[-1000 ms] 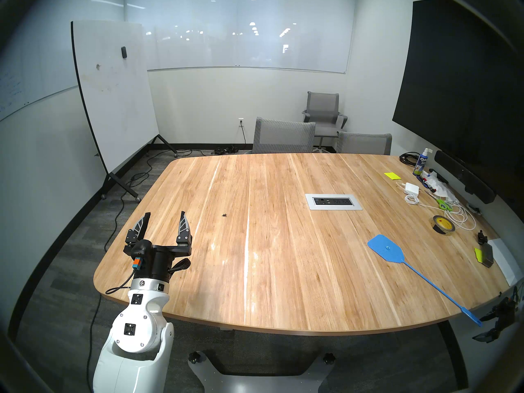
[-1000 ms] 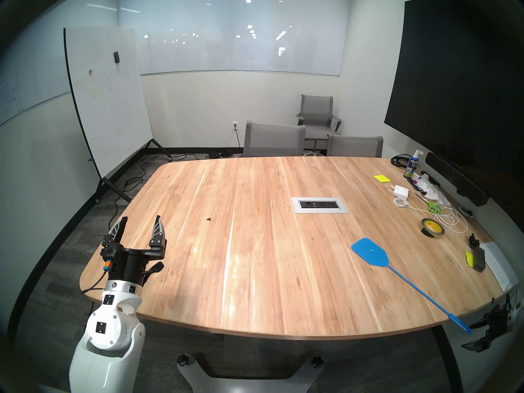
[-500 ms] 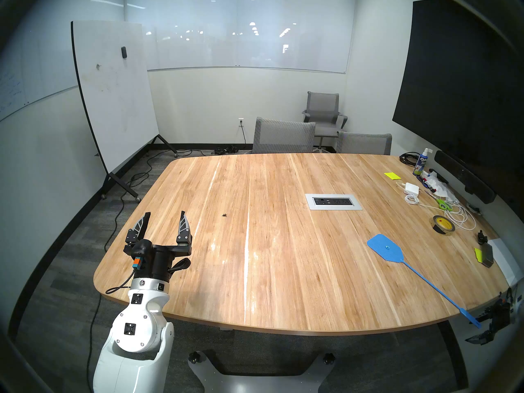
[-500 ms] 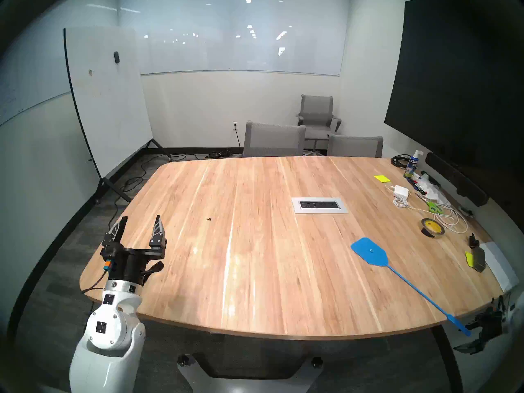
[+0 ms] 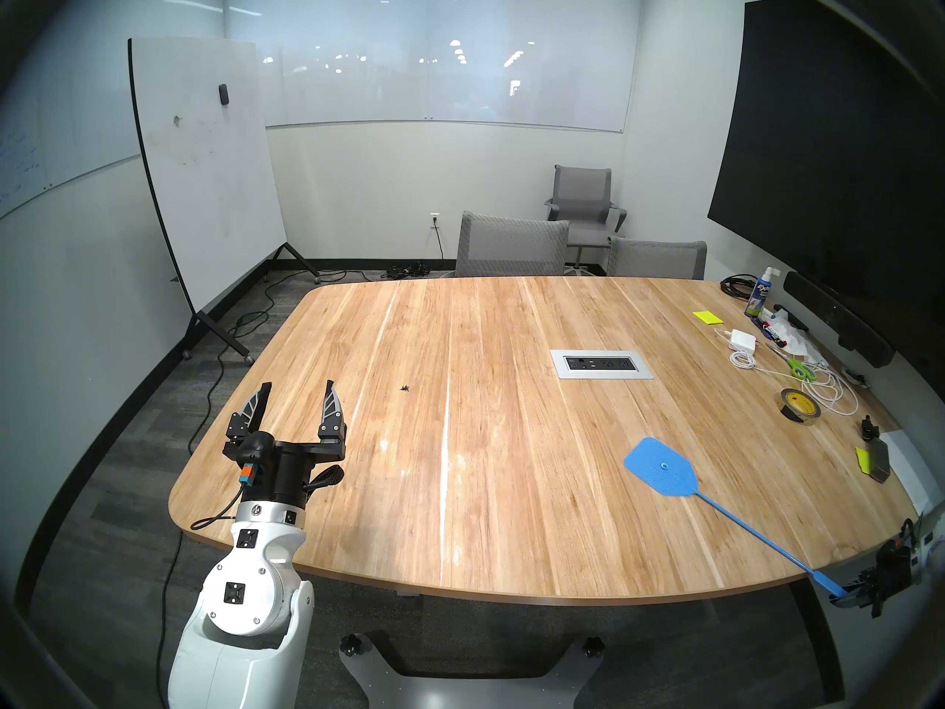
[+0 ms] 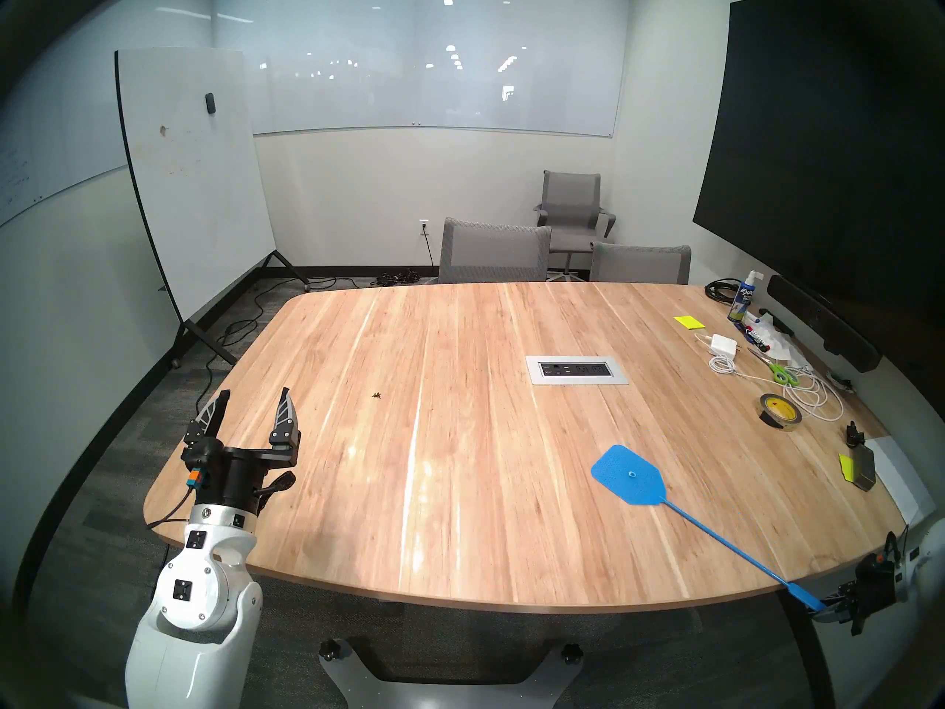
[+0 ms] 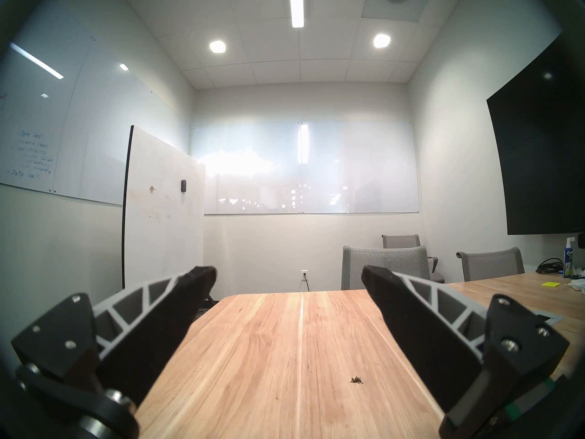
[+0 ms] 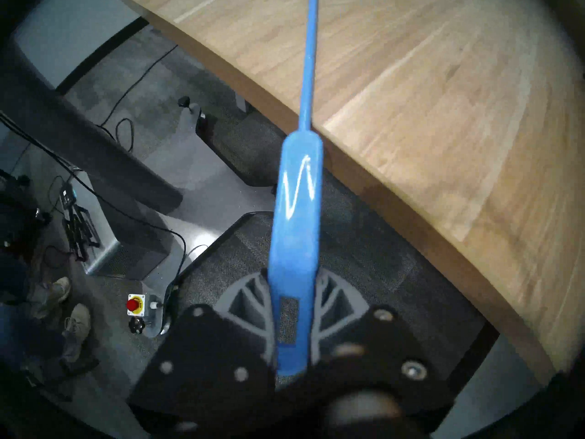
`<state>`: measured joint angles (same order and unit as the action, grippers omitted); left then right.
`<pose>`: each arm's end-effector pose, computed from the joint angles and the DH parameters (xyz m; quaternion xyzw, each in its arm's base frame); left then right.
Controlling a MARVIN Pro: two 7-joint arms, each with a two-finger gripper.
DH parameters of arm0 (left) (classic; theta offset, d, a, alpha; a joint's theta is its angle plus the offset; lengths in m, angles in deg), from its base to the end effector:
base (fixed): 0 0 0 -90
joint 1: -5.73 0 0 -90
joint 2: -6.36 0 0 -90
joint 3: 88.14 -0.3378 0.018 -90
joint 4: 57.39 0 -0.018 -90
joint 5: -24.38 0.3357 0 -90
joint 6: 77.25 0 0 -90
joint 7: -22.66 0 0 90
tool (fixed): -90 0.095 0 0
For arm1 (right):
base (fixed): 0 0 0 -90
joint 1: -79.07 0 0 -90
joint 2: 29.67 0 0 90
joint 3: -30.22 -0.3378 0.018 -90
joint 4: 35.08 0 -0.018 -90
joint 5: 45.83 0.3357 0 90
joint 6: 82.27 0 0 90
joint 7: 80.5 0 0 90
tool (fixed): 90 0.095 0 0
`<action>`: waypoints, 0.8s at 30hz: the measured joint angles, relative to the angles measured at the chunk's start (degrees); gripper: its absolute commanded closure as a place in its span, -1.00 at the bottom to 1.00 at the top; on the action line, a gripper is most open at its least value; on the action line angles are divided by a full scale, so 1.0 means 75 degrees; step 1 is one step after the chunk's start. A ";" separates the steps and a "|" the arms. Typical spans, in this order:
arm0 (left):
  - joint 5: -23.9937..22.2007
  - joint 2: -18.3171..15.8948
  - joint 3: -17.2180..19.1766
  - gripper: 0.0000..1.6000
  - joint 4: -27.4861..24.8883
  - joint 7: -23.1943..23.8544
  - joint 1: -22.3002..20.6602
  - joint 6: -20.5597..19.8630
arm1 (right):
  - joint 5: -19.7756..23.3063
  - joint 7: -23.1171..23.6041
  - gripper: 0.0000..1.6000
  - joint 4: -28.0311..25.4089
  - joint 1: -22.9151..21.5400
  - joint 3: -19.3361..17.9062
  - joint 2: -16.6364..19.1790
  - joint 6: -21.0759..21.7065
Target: Swat a bug on table
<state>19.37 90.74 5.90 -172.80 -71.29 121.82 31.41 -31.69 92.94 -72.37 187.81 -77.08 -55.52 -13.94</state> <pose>0.2936 0.0511 -0.3001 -0.5851 -0.0213 -0.8098 0.0380 0.1477 -0.5394 -0.3457 -0.8836 -0.3772 -0.2353 0.1473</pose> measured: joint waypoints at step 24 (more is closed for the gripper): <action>0.0000 0.0004 0.0000 -1.00 0.0020 0.0000 -0.0017 0.0000 | 0.0501 0.0216 1.00 -0.1401 0.0499 -0.0326 0.0024 0.0308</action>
<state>19.37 90.77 5.90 -172.65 -71.29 121.70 31.40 -27.94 94.55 -82.88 191.56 -79.52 -55.34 -11.64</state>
